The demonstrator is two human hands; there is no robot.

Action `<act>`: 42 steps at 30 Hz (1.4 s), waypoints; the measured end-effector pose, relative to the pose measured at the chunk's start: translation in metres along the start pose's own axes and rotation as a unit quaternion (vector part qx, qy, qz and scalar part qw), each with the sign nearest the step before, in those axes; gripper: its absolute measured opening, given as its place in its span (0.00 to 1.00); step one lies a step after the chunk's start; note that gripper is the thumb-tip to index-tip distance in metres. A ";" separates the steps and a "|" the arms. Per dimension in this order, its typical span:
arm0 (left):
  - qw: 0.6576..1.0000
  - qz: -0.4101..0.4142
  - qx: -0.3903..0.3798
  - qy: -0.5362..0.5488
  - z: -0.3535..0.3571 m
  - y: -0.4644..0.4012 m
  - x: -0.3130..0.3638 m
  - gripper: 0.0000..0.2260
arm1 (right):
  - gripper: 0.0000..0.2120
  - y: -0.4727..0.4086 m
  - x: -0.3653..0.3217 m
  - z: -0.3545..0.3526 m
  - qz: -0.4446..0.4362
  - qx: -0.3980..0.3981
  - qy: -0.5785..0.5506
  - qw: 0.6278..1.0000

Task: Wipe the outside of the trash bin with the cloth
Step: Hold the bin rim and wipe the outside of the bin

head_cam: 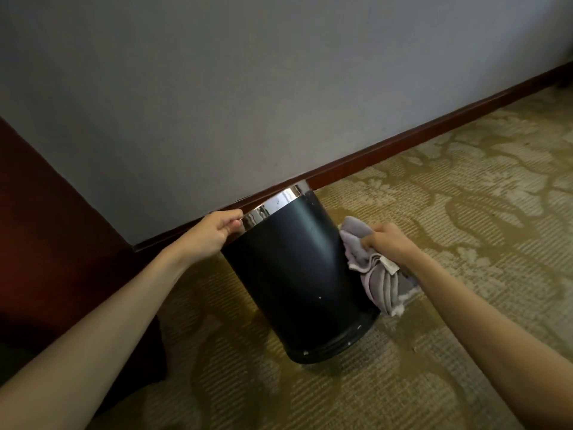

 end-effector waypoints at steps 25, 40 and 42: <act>0.997 -0.057 0.043 0.022 -0.009 0.026 -0.043 0.15 | 0.05 -0.028 -0.048 0.019 -0.129 -0.041 -0.042 0.990; 0.998 0.044 -0.020 0.026 -0.004 0.040 -0.021 0.21 | 0.10 -0.042 -0.043 0.001 -0.061 -0.046 -0.069 0.995; 0.999 0.037 -0.013 0.035 -0.001 0.037 -0.021 0.17 | 0.05 -0.053 -0.047 0.002 -0.048 -0.034 -0.044 0.997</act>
Point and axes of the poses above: each hand's wrist, its own y-axis away from the middle knuckle, its own z-axis out of the palm, x = y × z, the point moved 1 cm from there along -y, towards the middle knuckle, and after that the axes turned 2 degrees about y, right-handed, at the moved point
